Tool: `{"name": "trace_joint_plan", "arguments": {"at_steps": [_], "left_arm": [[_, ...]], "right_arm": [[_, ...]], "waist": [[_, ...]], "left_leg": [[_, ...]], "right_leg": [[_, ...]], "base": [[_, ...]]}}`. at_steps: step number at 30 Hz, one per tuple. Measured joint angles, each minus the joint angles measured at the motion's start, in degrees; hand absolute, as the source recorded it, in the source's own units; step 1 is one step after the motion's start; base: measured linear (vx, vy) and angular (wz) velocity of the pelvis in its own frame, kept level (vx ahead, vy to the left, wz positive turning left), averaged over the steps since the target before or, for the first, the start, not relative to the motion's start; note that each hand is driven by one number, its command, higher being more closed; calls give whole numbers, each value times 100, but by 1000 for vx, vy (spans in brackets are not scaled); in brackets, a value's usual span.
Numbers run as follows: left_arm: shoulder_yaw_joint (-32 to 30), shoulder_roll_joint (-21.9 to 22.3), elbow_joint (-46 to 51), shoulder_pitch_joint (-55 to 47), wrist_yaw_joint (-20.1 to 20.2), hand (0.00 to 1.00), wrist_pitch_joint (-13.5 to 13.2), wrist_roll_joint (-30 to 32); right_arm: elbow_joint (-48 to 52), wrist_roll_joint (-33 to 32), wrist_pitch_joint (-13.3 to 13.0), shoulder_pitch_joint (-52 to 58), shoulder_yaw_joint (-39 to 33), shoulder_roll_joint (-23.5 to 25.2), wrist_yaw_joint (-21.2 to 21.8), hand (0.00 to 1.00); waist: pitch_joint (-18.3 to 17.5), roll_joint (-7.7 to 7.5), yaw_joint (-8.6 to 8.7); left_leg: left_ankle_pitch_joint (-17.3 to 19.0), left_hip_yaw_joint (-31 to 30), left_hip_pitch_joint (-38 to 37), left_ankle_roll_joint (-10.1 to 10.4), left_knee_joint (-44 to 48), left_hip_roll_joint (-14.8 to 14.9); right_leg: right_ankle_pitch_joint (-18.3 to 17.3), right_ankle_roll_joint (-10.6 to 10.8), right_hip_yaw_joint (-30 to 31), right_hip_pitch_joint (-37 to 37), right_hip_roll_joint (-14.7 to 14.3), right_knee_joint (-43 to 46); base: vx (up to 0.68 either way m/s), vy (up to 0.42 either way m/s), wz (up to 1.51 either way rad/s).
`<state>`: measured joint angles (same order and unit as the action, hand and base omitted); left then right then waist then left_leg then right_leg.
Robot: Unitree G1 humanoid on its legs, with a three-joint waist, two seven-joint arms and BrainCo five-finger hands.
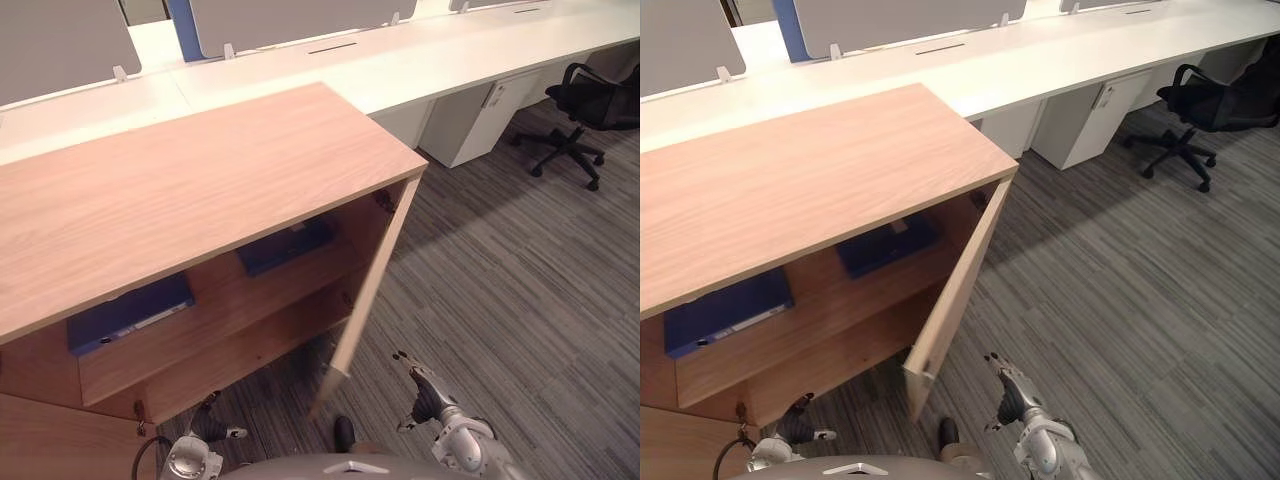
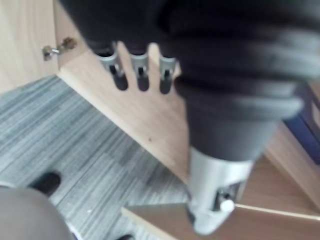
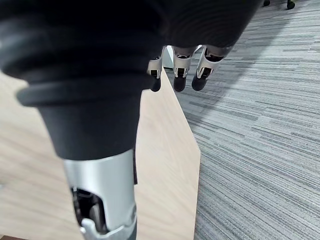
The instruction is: Walk over to the cabinet, pick up the folder, carry it to the office cabinet, place the folder inside the office cabinet, then close the office cabinet door
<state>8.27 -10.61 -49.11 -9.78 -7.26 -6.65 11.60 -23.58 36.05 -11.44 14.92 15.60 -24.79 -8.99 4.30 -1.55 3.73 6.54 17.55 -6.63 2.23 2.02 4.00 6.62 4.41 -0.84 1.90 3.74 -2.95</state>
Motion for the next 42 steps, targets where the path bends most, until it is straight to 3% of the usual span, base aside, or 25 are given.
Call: {"name": "trace_joint_plan", "arguments": {"at_steps": [6, 10, 15, 23, 42], "left_arm": [[7, 1, -44, 2, -10, 0, -15, 0], [-36, 14, -107, -1, -34, 0, -18, 0], [-183, 48, -119, -54, -121, 0, -14, -9], [-376, 67, -171, -67, -128, 0, 26, -28], [-780, 117, -444, -169, -252, 0, 137, -255]], "right_arm": [[-245, 26, 120, -5, -58, 317, -226, 0], [-647, -24, 224, 15, -580, 797, -379, 0], [-1373, -725, 468, 3, -1479, 1223, -598, 0], [-2238, -1385, 702, -7, -2183, 1503, -662, 0], [-2938, -1905, 792, -451, -2247, 2006, -601, 0]], "waist": [[-60, -81, -23], [-95, -92, -15], [-234, -77, -23], [-261, -96, -40], [-204, -232, -185]], "left_leg": [[60, -52, 3, -88, 87, -71], [64, -165, 2, -91, 100, -127], [56, -299, 37, -102, 88, -188], [-125, -534, 12, -238, -145, -329], [-349, -966, -60, -350, -450, -528]], "right_leg": [[-50, 65, -101, -7, 98, 53], [-107, 94, -182, -20, 162, 141], [-156, 123, -315, -80, 252, 167], [-196, 170, -562, -134, 377, 160], [-252, 227, -919, -315, 540, 129]], "base": [[-10, 26, 5], [-40, 9, 13], [-48, 11, 13], [-25, 0, 17], [-21, 0, 12]]}}
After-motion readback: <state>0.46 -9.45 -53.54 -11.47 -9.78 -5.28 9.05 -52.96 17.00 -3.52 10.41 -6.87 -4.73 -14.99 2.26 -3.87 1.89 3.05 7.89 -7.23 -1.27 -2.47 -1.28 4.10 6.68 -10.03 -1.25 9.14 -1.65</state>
